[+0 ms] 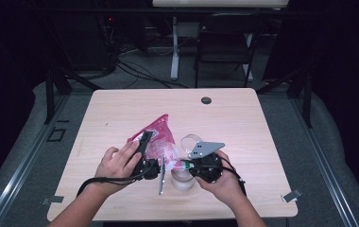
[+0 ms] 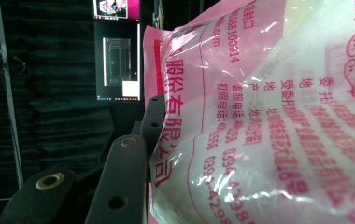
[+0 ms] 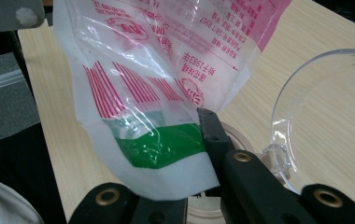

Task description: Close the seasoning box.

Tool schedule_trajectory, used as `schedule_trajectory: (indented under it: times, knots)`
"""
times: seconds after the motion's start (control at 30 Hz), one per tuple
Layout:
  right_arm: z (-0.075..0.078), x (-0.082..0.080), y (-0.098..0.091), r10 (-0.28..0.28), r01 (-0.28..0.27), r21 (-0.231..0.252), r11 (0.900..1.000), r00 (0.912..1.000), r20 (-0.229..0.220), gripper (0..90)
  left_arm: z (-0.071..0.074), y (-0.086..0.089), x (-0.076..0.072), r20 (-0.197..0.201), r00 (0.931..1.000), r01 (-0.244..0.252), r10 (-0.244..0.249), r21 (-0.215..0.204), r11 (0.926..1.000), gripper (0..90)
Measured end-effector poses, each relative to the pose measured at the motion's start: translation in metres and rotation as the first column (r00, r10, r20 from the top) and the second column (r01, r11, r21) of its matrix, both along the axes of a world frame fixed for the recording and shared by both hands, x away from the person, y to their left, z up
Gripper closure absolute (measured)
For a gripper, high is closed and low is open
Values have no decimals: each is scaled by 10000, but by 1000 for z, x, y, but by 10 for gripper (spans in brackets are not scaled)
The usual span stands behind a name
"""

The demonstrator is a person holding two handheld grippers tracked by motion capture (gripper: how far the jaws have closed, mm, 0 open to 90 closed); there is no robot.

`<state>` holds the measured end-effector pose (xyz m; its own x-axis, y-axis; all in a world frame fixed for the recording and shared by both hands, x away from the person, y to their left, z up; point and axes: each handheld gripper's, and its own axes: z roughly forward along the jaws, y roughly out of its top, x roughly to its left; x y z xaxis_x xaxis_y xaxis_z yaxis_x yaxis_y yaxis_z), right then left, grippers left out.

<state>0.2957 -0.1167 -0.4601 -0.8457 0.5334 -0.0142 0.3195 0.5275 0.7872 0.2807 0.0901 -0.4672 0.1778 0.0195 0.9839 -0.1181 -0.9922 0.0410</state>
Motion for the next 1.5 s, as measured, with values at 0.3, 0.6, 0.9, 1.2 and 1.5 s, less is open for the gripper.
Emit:
schedule_trajectory:
  times: [0.3,0.6,0.9,1.2,1.5]
  knots:
    - [0,1,-1,-2,2,-36,10000,10000,-25,899,1,-1,0,20,10000,56,-56,-30,10000,676]
    - [-1,0,-1,-3,3,-27,10000,10000,-41,898,0,-1,0,2,10000,57,-57,-8,10000,676]
    - [-1,1,0,-36,36,-23,10000,10000,-26,899,-1,-1,0,-32,10000,35,-35,-7,10000,677]
    - [-2,1,0,-47,46,-34,10000,10000,-38,899,1,-2,0,2,10000,63,-63,1,10000,677]
    - [-2,1,-1,-81,80,-67,9999,10000,-57,899,0,-3,0,75,9998,190,-190,4,9998,678]
